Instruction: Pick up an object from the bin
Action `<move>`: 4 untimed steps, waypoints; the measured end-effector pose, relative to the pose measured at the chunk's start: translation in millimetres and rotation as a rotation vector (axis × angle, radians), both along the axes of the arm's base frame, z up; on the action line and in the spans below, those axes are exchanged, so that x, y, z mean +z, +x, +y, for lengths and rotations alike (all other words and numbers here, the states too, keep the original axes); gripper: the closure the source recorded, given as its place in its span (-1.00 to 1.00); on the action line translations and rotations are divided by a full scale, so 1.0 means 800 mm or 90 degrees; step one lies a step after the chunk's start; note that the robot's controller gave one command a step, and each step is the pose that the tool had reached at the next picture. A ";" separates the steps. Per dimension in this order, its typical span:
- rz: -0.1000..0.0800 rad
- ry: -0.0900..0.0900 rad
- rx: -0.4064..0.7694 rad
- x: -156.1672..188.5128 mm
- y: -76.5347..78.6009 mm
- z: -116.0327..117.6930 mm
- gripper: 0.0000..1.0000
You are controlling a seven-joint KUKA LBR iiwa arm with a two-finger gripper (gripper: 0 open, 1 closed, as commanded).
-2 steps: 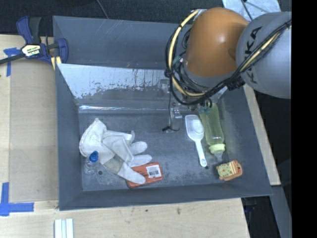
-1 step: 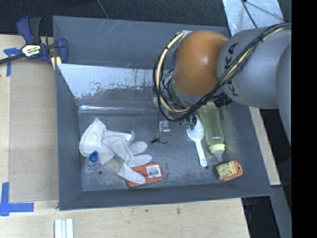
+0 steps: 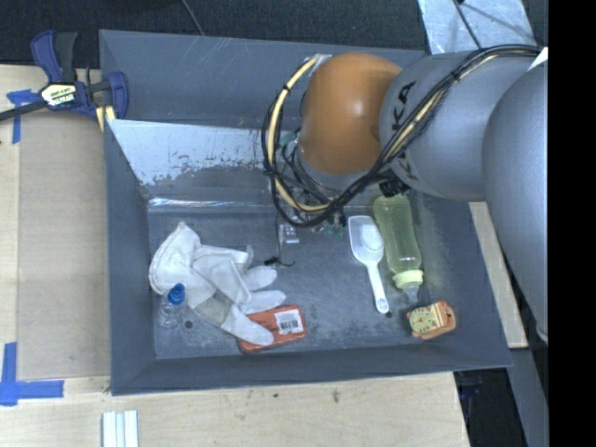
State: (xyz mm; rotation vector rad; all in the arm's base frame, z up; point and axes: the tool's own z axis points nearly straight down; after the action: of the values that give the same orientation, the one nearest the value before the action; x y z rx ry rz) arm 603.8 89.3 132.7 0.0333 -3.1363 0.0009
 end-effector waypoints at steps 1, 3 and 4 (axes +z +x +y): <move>-0.006 0.001 -0.065 0.006 -0.014 0.027 -1.00; -0.010 0.004 -0.059 0.067 -0.027 0.130 -1.00; -0.006 0.001 -0.128 -0.001 -0.068 0.119 -1.00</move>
Offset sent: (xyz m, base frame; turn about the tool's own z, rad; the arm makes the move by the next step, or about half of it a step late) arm -0.0034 0.1037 0.0623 0.0853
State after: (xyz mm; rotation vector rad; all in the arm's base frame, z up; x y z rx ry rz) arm 549.1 184.2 131.7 -0.2819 -3.1332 -0.0029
